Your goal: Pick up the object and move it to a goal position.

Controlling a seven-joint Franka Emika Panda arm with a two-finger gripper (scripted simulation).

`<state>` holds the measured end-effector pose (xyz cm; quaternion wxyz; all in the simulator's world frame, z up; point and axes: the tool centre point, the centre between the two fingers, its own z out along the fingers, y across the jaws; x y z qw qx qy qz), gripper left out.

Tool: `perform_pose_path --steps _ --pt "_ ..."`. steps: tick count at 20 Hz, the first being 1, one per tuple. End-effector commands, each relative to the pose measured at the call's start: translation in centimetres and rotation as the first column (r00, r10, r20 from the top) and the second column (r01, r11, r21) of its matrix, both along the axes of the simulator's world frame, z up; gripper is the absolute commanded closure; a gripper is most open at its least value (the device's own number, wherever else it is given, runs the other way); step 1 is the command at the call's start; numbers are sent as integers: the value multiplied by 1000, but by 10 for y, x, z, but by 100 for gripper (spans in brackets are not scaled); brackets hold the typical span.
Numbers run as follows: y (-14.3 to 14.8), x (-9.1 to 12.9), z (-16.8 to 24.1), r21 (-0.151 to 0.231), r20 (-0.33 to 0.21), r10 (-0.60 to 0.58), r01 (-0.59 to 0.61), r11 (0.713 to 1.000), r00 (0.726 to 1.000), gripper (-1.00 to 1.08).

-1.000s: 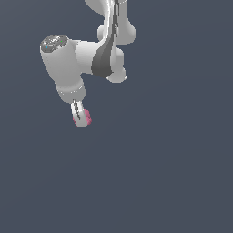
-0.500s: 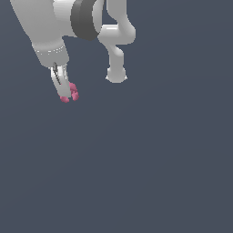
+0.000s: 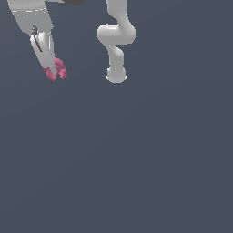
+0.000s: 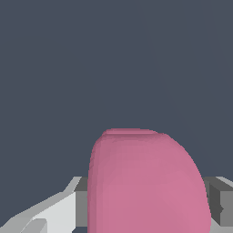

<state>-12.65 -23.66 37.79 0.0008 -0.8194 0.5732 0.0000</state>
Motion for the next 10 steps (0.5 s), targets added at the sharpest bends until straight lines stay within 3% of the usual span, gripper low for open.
perform_pose_path --steps 1,10 --pt "-6 -7 13 0 -1 1 -1 1000 1000 108" --pt "-12 -13 27 -1 -1 3 -3 1000 1000 108"
